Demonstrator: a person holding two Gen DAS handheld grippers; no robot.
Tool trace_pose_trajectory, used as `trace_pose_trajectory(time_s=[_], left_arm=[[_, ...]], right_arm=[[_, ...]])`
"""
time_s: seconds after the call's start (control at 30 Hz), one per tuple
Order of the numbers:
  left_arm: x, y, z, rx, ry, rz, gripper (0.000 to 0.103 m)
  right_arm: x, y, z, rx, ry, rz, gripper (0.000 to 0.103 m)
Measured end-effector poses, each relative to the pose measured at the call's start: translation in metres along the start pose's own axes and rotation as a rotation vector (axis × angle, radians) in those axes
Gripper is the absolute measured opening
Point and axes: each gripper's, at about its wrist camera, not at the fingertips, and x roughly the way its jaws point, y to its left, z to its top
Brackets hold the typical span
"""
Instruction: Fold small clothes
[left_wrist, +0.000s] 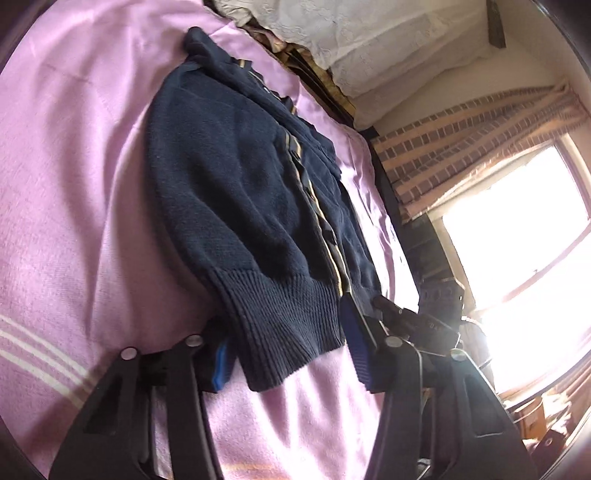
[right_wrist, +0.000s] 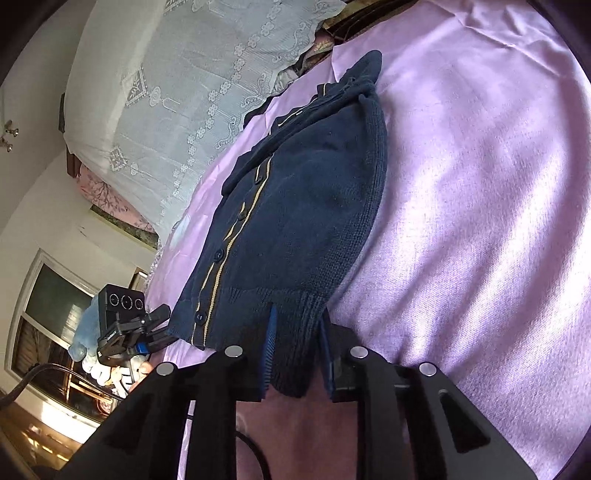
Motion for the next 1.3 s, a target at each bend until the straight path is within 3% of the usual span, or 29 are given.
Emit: trace_pose_trajectory(time_s=[0.03, 0.1, 0.17, 0.37, 0.6, 0.97, 1.3], left_arm=[[0.0, 0.004, 0.001, -0.023, -0.01, 0.002, 0.039], [-0.002, 0.011, 0.002, -0.059, -0.02, 0.005, 0.015], [-0.001, 0.019, 0.003, -0.095, -0.019, -0.001, 0.01], [0.0, 0.002, 0.0, -0.001, -0.024, 0.075, 0.008], [-0.002, -0.013, 0.012, 0.053, -0.036, 0.118, 0.007], [-0.001, -0.05, 0.081, 0.155, -0.11, 0.141, 0.007], [0.036, -0.045, 0.145, 0.152, -0.131, 0.261, 0.007]], right_arm=[[0.0, 0.001, 0.001, 0.0, -0.001, -0.001, 0.022], [0.0, 0.001, -0.001, 0.0, -0.005, -0.002, 0.021], [-0.001, 0.002, 0.0, 0.0, -0.014, -0.016, 0.017], [-0.006, 0.01, -0.001, -0.041, -0.049, -0.04, 0.008], [-0.016, 0.02, 0.013, -0.065, -0.104, -0.013, 0.007], [-0.009, 0.035, 0.076, -0.093, -0.154, -0.002, 0.007], [0.029, 0.024, 0.148, -0.046, -0.172, -0.031, 0.007]])
